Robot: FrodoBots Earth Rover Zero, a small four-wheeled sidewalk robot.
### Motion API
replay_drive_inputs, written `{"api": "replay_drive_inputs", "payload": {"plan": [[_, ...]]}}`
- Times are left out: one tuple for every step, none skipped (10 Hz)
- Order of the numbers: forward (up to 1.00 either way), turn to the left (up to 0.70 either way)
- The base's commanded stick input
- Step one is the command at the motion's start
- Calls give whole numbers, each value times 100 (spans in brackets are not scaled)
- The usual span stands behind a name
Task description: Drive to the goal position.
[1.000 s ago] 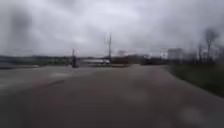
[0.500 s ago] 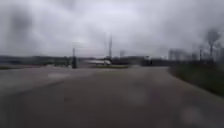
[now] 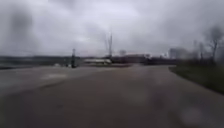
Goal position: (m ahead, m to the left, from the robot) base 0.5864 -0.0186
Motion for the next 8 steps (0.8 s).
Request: {"api": "replay_drive_inputs", "payload": {"plan": [[100,-40],[85,-50],[67,-61],[49,-71],[31,-82],[12,-93],[0,-54],[0,0]]}}
